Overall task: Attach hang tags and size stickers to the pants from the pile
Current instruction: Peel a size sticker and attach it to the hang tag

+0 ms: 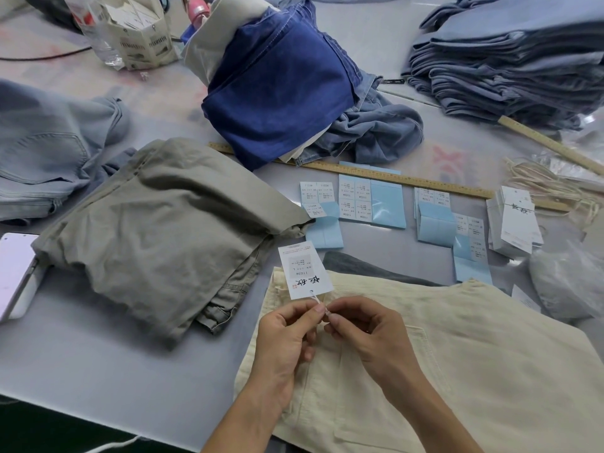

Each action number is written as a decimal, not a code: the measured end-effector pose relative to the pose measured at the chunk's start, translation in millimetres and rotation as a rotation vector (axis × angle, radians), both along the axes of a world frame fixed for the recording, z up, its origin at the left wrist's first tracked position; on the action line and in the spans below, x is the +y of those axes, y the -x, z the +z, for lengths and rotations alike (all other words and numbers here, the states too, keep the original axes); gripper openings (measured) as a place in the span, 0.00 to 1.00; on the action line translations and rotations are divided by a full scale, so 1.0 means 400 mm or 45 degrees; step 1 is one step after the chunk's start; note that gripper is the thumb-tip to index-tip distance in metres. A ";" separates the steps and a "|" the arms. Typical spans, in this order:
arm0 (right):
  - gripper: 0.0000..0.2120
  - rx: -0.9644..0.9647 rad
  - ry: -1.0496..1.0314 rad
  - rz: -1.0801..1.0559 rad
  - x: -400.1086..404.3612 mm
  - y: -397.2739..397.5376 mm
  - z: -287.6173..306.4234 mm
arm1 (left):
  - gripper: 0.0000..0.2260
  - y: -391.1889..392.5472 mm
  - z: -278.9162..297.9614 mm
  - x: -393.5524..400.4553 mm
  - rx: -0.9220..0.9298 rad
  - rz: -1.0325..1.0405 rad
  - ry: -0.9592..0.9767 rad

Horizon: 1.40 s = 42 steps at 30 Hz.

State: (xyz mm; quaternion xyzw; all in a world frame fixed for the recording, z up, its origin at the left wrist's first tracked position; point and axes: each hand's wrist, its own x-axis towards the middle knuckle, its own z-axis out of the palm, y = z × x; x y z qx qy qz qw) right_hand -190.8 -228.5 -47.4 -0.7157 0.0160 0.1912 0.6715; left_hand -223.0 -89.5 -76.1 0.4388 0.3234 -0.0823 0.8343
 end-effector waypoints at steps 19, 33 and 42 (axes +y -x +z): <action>0.11 0.004 0.015 -0.002 -0.004 0.003 -0.011 | 0.09 0.003 -0.007 -0.005 0.002 0.028 -0.043; 0.09 -0.050 0.170 -0.022 -0.010 0.005 -0.023 | 0.03 0.002 -0.013 0.006 -0.015 -0.087 -0.247; 0.10 -0.169 0.379 0.011 0.000 0.013 -0.017 | 0.04 0.011 -0.026 0.019 -0.142 -0.183 -0.488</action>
